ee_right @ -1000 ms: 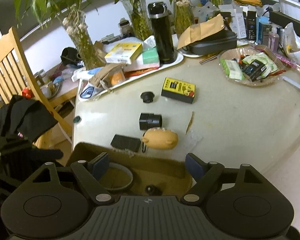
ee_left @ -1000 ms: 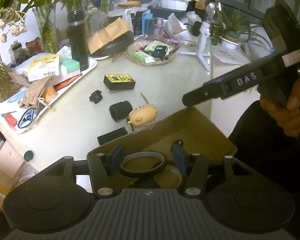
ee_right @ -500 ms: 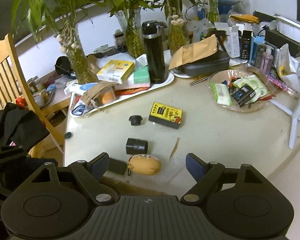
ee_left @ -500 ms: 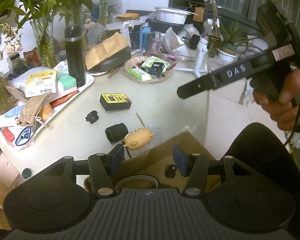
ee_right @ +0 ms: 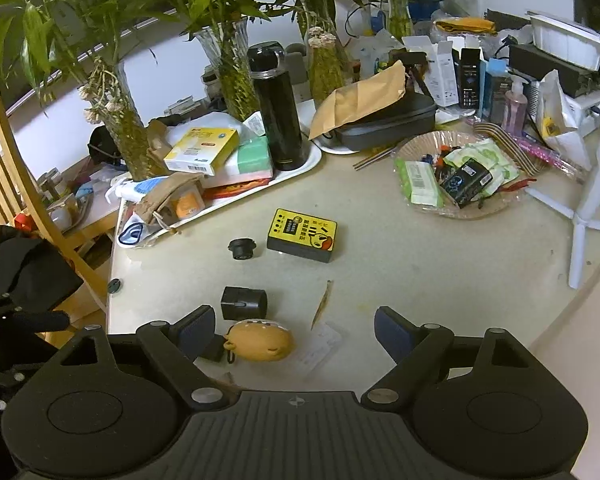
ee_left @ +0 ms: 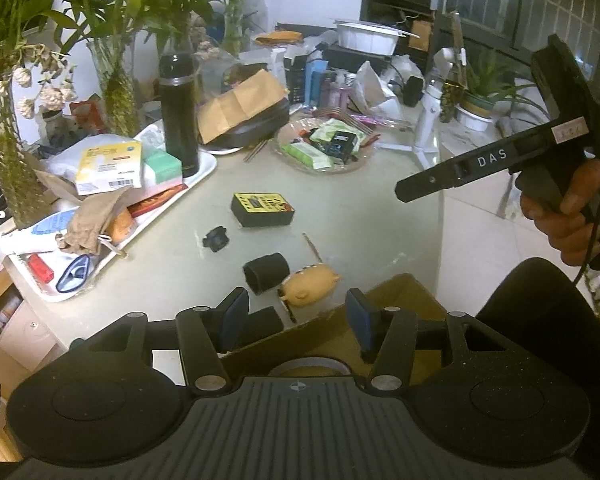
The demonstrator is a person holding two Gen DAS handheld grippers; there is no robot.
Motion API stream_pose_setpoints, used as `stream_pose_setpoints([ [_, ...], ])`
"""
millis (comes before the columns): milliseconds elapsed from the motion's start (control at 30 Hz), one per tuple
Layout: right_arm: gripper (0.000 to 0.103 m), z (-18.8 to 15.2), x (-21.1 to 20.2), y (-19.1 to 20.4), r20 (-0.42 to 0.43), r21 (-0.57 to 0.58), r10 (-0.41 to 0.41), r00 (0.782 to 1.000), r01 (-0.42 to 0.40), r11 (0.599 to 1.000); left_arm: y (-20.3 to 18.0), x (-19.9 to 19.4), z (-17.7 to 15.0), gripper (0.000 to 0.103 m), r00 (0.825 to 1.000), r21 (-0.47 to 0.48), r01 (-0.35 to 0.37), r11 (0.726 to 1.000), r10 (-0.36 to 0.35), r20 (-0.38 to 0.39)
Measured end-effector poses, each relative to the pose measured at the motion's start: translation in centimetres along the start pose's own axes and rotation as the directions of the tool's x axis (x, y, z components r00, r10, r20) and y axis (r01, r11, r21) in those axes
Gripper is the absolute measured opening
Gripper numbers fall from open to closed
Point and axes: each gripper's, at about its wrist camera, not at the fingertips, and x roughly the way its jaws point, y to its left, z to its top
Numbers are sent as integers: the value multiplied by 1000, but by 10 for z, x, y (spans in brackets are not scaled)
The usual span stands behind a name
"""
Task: Organize rigid objects
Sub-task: 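Move the right tool to the yellow bear-shaped container and close on it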
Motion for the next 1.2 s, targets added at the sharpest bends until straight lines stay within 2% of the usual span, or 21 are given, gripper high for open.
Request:
stream_pose_setpoints([
  [167, 97, -1, 11, -11, -2, 37, -26, 1000, 26, 999, 8, 0, -1, 53, 1000, -17, -19, 1000, 19, -2],
  [333, 98, -13, 24, -20, -24, 109, -6, 1000, 9, 994, 12, 3, -10, 53, 999, -31, -29, 999, 29, -18],
  [533, 98, -29, 46, -19, -94, 101, -11, 996, 21, 995, 16, 6, -19, 53, 999, -41, -39, 998, 38, -32],
  [667, 97, -32, 60, -17, -137, 94, -11, 991, 24, 995, 18, 8, -23, 53, 998, -47, -45, 998, 43, -43],
  [900, 88, -32, 85, -21, -208, 128, -11, 978, 38, 991, 20, 10, -25, 53, 998, -53, -41, 998, 38, -49],
  [1000, 88, -31, 95, -17, -226, 113, -4, 974, 31, 993, 20, 11, -26, 53, 998, -50, -42, 998, 39, -52],
  [1200, 88, -29, 108, -2, -230, 79, 52, 972, -35, 996, 23, 14, -28, 53, 998, -63, -41, 997, 37, -59],
])
